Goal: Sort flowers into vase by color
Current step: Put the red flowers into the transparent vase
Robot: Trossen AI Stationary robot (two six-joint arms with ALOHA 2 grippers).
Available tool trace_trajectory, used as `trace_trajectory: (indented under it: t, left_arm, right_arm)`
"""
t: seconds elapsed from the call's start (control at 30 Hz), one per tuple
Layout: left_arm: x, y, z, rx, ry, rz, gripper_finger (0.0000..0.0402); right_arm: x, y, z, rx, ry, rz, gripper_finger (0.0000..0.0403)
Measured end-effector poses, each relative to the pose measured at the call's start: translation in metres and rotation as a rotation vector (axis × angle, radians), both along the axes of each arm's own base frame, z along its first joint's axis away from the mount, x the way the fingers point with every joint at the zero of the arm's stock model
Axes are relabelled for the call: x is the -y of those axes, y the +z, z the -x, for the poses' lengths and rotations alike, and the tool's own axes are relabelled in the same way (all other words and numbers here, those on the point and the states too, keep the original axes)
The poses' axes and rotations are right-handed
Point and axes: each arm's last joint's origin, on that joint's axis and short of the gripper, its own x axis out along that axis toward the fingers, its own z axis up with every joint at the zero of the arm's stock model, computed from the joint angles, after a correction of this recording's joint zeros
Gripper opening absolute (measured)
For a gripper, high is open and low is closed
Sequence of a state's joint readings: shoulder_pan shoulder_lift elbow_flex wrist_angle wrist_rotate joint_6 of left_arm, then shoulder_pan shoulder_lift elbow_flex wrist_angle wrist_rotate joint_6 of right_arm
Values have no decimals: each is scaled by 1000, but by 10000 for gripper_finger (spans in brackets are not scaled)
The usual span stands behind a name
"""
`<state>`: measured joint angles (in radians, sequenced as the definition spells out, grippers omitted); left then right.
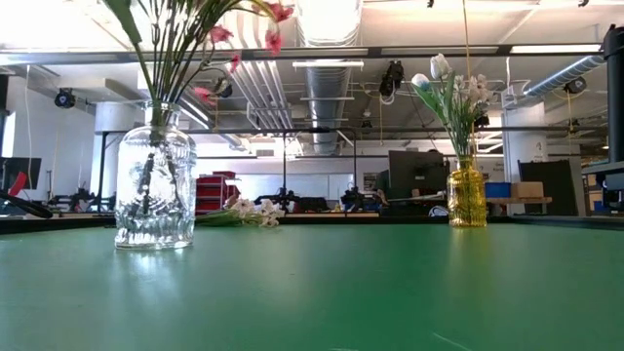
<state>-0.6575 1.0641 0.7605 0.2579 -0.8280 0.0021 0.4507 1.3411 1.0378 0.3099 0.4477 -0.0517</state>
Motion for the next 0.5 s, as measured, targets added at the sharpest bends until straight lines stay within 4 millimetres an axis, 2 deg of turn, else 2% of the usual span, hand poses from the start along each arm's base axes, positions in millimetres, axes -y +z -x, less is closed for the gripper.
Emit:
trace_trajectory:
  t: [0.5]
  left_arm:
    - [4,-3,-6,-14,0,-5,0]
  right_arm:
    - [2,0,-1,1,-7,0,251]
